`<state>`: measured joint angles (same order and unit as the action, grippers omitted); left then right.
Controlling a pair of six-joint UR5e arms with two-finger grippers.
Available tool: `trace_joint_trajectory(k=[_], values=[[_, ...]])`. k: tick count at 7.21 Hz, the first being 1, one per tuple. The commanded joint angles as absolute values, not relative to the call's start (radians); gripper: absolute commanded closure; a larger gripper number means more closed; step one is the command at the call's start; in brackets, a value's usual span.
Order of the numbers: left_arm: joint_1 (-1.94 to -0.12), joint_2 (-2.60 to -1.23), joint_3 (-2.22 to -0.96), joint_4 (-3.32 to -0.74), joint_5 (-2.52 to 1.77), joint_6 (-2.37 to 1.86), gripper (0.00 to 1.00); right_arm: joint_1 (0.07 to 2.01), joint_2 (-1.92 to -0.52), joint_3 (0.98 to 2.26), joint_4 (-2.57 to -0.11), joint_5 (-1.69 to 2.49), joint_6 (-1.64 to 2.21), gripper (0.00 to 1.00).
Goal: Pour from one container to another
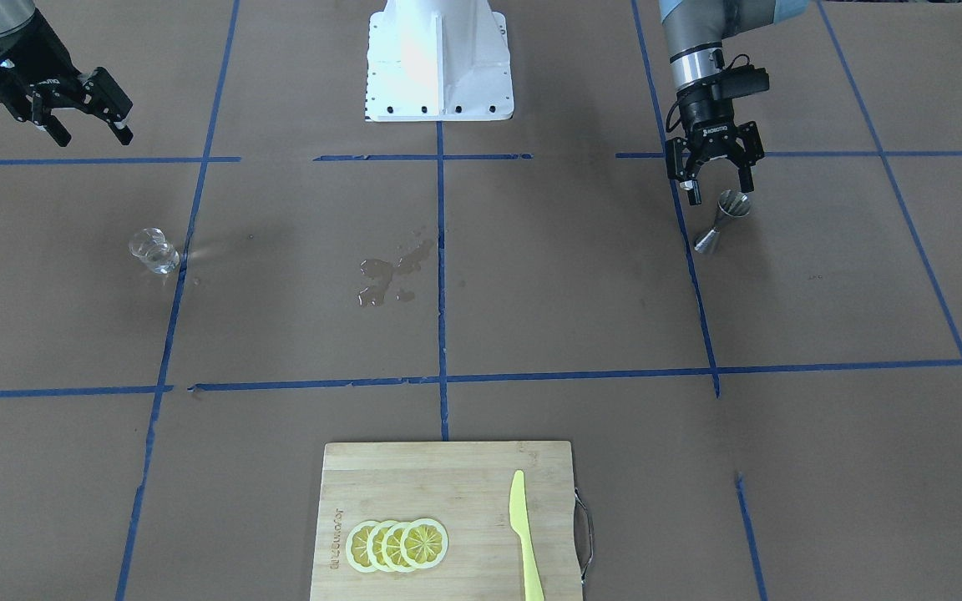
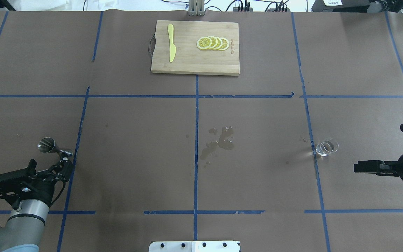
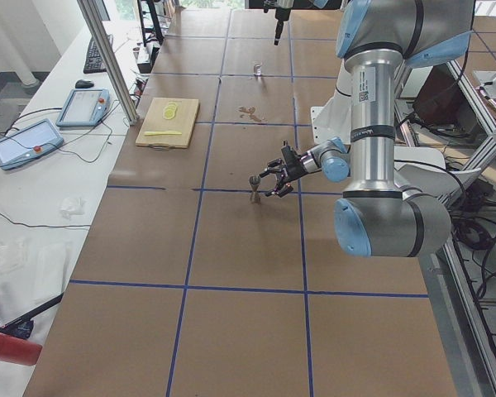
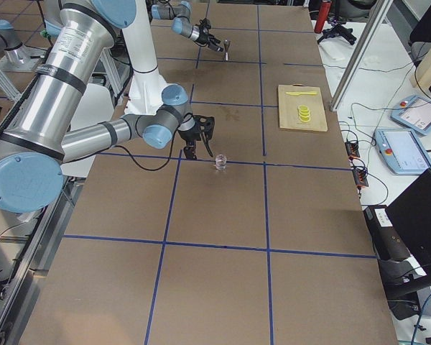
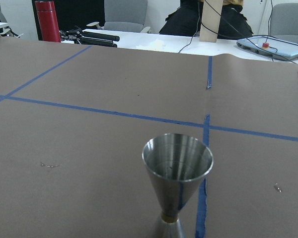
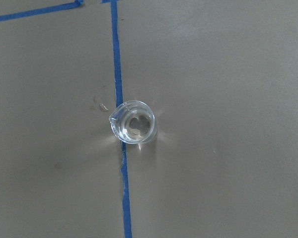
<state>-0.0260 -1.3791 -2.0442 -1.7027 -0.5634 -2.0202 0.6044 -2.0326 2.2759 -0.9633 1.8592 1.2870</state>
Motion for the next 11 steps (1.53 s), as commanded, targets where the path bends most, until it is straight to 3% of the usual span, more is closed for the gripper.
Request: trace_joint_trajectory(k=[1,10,11], values=[[-0.038,-1.42,-1.998,-1.703,-0.554,-2.017,0.0,0.604,-2.033,2.273,-0.963,1.859,1.287,0.0],[-0.1,-1.5,-1.878,-1.701,-0.534,-2.017,0.01,0.604,-2.029,2.267,-0.963,1.859,1.287,0.0],[-0.104,-1.506,-1.875,-1.701,-0.534,-2.017,0.05,0.604,-2.029,2.267,-0.963,1.859,1.287,0.0]])
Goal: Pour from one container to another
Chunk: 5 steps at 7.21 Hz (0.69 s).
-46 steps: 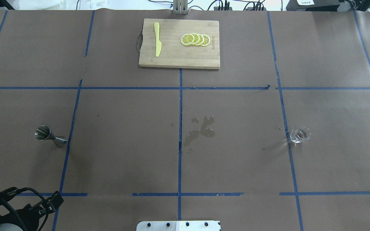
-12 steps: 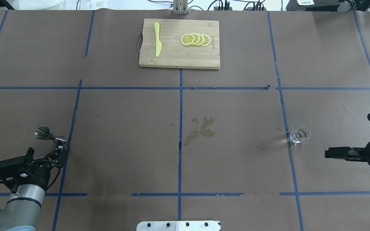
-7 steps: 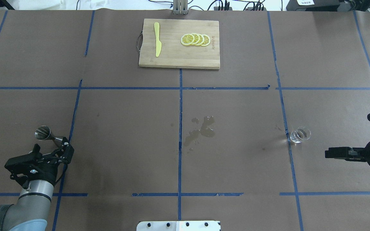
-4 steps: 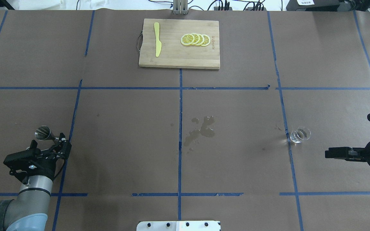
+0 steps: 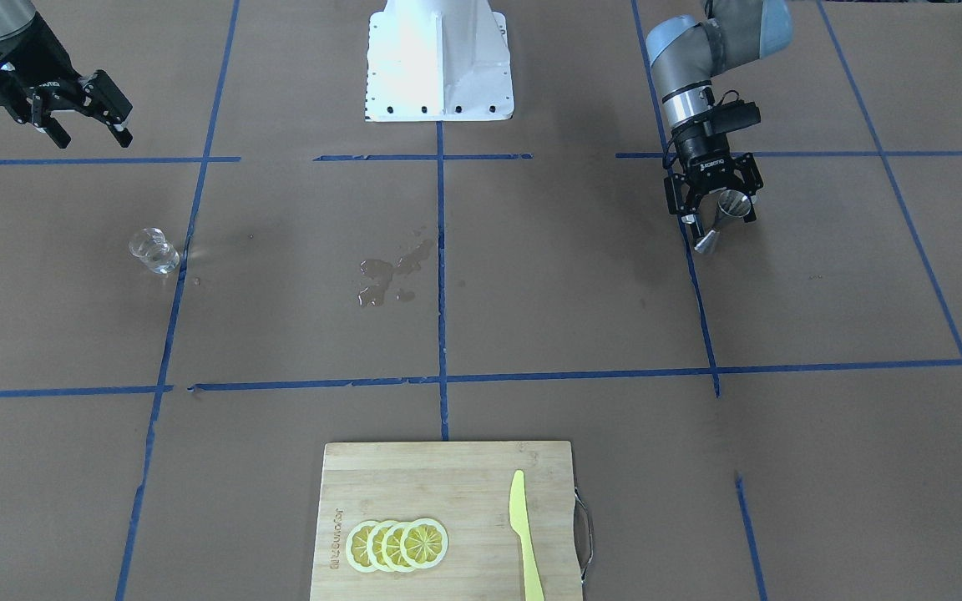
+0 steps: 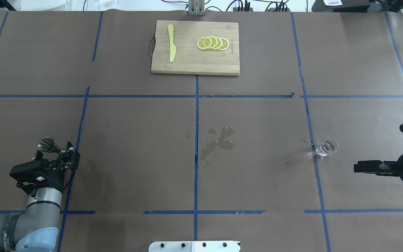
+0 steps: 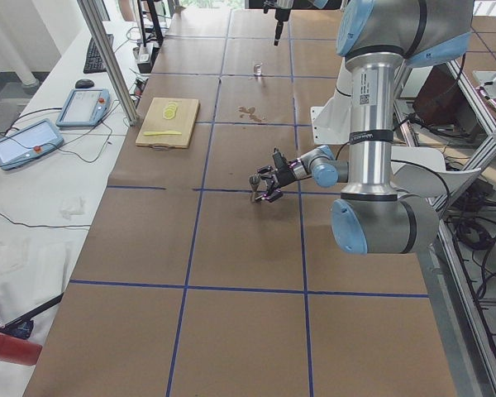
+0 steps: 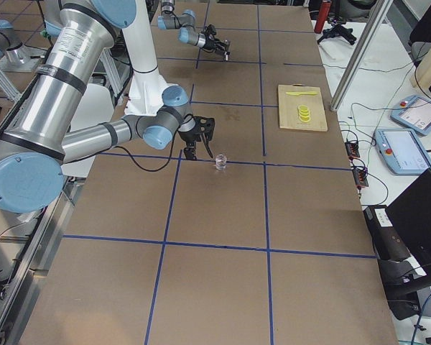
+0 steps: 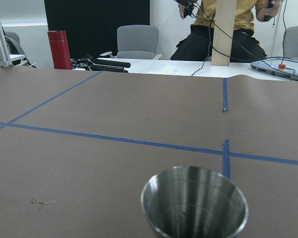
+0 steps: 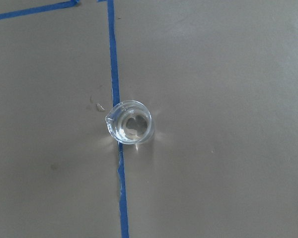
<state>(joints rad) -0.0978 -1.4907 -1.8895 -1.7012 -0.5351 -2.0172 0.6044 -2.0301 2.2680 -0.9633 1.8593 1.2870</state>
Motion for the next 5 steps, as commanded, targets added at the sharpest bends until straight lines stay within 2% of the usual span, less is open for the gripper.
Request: trace_joint_trajectory(k=[1,4,5], values=[[-0.109,-1.506,-1.873,-1.701,-0.534,-2.017,0.09,0.604,-2.029,2.267,-0.963,1.861,1.287,0.0],[-0.124,-1.505,-1.873,-1.701,-0.532,-2.017,0.39,0.604,-2.026,2.26,-0.963,1.861,1.287,0.0],[-0.124,-1.505,-1.875,-1.703,-0.532,-2.017,0.41,0.604,-2.026,2.26,-0.963,1.861,1.287,0.0]])
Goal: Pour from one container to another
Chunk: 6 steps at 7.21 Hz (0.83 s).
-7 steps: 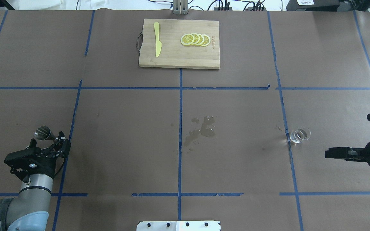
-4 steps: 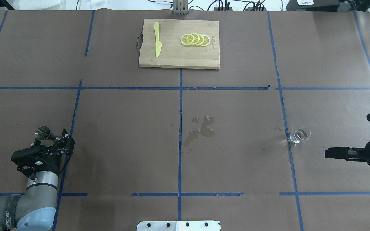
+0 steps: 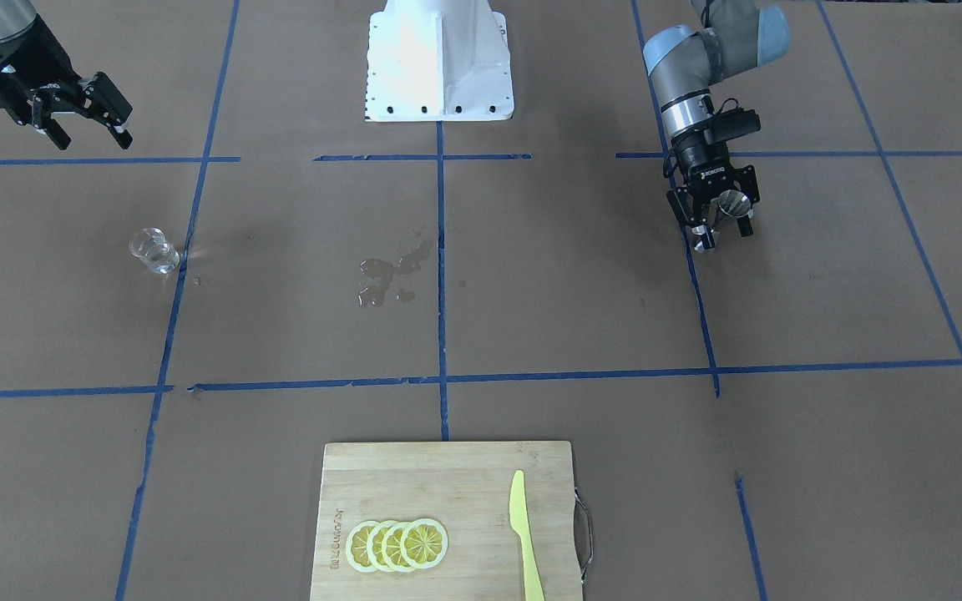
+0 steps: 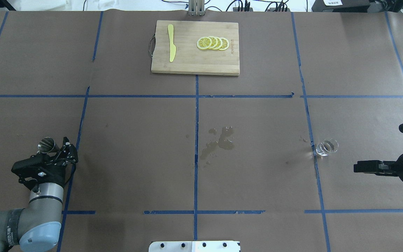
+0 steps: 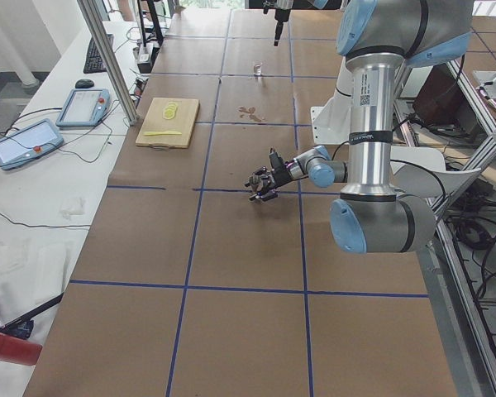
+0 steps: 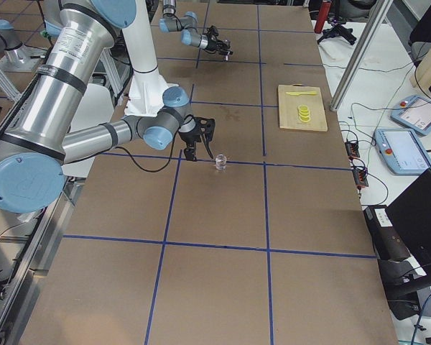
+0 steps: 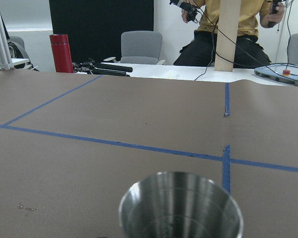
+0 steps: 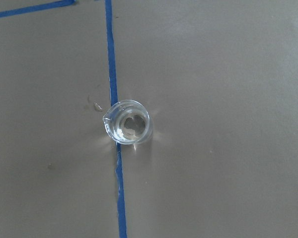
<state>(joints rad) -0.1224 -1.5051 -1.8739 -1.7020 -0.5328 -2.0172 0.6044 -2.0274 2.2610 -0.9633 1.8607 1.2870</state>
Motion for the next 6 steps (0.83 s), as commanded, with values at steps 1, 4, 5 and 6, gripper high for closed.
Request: trace_joint_trajectory(k=[1,4,5,6], values=[[-0.123,-1.506,-1.873,-1.703,-0.532,-2.017,0.43,0.604,-2.026,2.26,-0.963,1.861,1.287,0.0],[-0.117,-1.508,-1.87,-1.703,-0.534,-2.017,0.43,0.604,-2.026,2.257,-0.963,1.861,1.287,0.0],[-0.114,-1.509,-1.868,-1.703,-0.534,-2.017,0.43,0.604,-2.026,2.25,-0.963,1.861,1.287,0.0],[-0.114,-1.511,-1.865,-1.703,-0.534,-2.017,0.48,0.604,-2.025,2.249,-0.963,1.861,1.287,0.0]])
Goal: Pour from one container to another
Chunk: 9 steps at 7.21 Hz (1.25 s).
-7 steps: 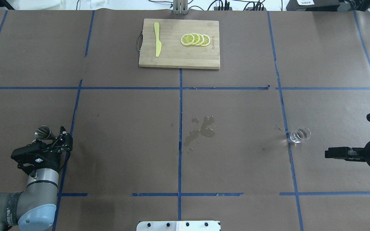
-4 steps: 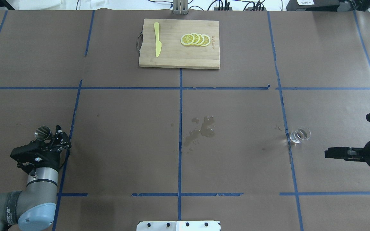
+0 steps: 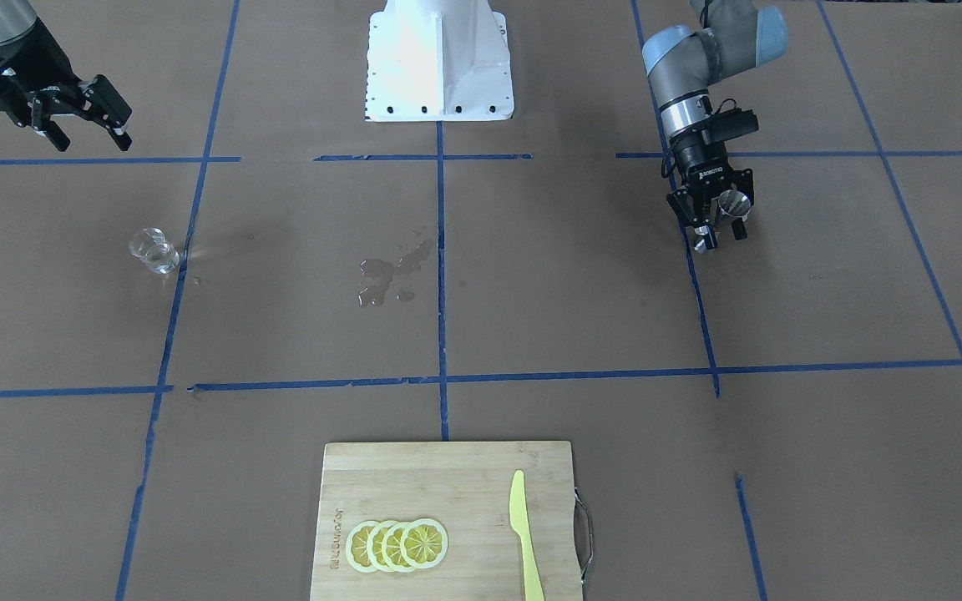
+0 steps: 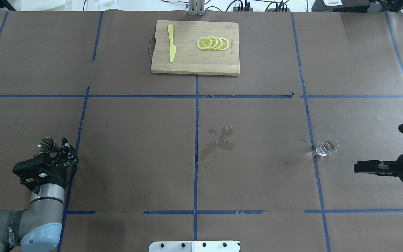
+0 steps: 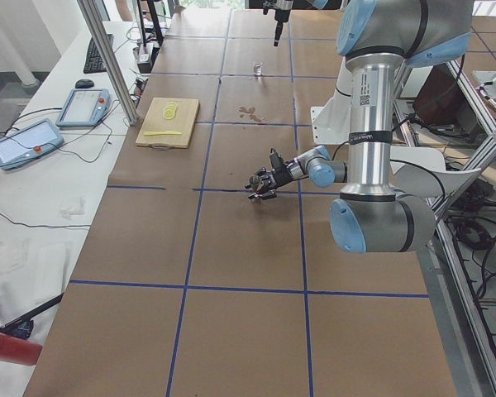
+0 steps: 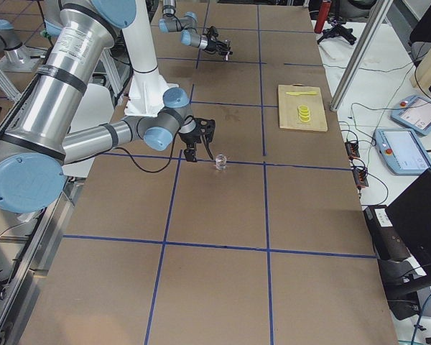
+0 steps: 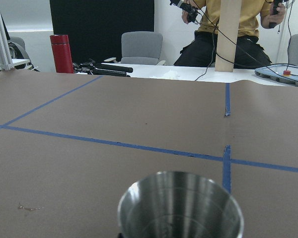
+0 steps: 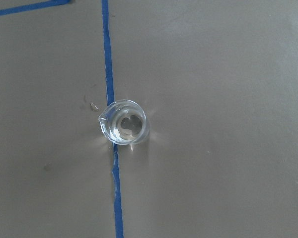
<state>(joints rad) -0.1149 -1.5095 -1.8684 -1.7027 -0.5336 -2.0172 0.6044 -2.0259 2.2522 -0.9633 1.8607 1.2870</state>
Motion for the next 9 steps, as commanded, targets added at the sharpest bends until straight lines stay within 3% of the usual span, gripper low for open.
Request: trace_joint_trajectory(k=[1,2,3,7,9], values=[[-0.114,-1.517,-1.865,-1.703,-0.534,-2.017,0.68,0.606,-2.025,2.249,-0.963,1.861,1.287,0.0],[-0.114,-1.517,-1.867,-1.703,-0.534,-2.017,0.93,0.606,-2.025,2.249,-0.963,1.861,1.287,0.0],[-0.115,-1.517,-1.868,-1.703,-0.534,-2.017,1.0,0.606,-2.028,2.247,-0.963,1.861,1.287,0.0],[-0.129,-1.534,-2.015,-1.706,-0.534,-1.925,1.0,0.601,-2.036,2.252,-0.96,1.798,1.301,0.0],[-0.159,-1.627,-2.069,-1.71,-0.534,-1.783,1.0,0.502,-2.039,2.253,-0.96,1.609,1.327,0.0]])
